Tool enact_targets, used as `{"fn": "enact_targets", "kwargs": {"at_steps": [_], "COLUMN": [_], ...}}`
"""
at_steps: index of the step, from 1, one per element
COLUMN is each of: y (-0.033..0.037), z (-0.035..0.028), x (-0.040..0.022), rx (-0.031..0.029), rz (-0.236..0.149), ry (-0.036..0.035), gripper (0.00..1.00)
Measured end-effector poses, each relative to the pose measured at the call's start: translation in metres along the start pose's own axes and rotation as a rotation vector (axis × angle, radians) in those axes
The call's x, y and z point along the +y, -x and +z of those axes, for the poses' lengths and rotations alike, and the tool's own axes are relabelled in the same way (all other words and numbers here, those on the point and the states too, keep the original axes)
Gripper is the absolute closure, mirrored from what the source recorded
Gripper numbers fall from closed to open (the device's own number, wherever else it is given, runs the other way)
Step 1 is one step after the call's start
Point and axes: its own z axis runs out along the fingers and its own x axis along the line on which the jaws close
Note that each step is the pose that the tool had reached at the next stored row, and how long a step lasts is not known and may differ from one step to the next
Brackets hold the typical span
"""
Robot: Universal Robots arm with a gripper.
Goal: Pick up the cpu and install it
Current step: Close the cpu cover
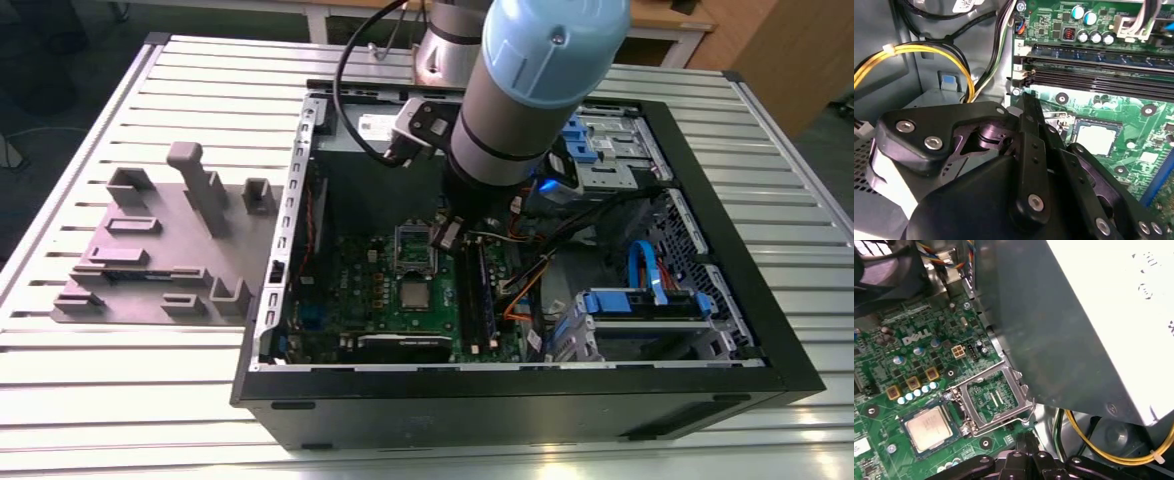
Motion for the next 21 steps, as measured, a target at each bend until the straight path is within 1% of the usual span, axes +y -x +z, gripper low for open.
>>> {"fn": "enact_targets", "kwargs": {"at_steps": [2, 8, 16, 19, 21], "y": [0.0001, 0.0029, 0.0030, 0.0041, 0.0053], "z": [0.0019, 0.0073, 0.0113, 0.0134, 0.0146], "x": [0.0000, 0.0012, 0.0011, 0.0016, 0.0022], "rx": [-0.0041, -0.0110, -0.0229, -0.0265, -0.0300], "rz": [0.000, 0.001, 0.007, 0.008, 0.008], "ry": [0.0022, 0.0055, 0.0101, 0.0117, 0.0135], "gripper": [0.89, 0.89, 0.89, 0.89, 0.89]}}
